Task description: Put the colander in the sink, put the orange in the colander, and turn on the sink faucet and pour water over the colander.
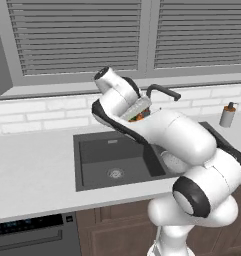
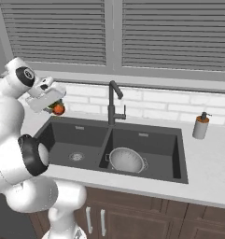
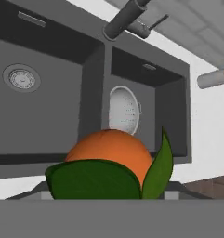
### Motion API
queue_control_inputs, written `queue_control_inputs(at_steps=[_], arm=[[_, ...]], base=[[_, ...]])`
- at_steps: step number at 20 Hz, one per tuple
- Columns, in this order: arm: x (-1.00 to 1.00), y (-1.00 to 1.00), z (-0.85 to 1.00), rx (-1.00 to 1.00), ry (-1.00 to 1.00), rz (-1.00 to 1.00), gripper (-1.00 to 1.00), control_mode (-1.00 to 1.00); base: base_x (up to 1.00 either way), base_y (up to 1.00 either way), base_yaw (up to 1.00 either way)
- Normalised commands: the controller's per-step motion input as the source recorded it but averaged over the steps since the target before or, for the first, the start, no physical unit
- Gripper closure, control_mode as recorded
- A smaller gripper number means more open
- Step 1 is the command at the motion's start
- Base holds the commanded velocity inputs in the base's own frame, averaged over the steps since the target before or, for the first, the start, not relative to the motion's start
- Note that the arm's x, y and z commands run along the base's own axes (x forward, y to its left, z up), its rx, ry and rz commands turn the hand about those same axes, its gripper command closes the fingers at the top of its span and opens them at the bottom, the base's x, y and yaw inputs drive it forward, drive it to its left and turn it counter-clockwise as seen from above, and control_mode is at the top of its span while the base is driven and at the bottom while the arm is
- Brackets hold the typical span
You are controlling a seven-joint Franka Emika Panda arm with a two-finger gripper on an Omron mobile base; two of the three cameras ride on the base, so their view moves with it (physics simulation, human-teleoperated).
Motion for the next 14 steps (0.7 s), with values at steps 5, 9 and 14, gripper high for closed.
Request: queue_control_inputs(at_steps=[5,9,14], arm=[[0.00,-1.00,-0.11,0.30,0.10,-0.07,1.00,-1.00],[-0.07,-1.00,-0.21,0.27,0.00,0.00,1.00,-1.00],[-0.08,-1.00,-0.22,0.26,0.00,0.00,1.00,-1.00]], base=[[0.00,0.00,0.00],[0.00,0.00,0.00],[0.00,0.00,0.00]])
